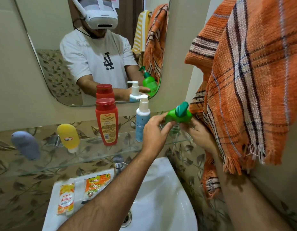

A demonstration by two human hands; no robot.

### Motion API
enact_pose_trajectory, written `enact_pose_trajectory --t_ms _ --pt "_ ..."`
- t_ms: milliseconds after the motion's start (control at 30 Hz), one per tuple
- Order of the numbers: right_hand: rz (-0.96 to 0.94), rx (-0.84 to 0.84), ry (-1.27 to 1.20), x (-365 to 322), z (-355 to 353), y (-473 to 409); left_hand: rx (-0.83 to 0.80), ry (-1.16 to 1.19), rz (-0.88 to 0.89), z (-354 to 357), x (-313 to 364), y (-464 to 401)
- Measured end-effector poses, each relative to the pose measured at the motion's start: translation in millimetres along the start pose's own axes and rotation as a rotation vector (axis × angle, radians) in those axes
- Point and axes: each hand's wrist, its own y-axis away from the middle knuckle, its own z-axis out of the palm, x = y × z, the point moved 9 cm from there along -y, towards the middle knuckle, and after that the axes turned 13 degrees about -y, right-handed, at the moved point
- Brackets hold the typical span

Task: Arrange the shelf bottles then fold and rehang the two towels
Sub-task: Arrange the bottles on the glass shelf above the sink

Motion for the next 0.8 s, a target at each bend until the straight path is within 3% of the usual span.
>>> enact_pose_trajectory --t_ms 367,800 --pt "-0.031 0.095 0.039 -14 -3 -20 -0.099 -0.016 -0.172 30 -20 -7" --pt "0.137 0.128 -0.09 12 -1 -32 -0.209 -0.032 -0.227 44 -27 -5"
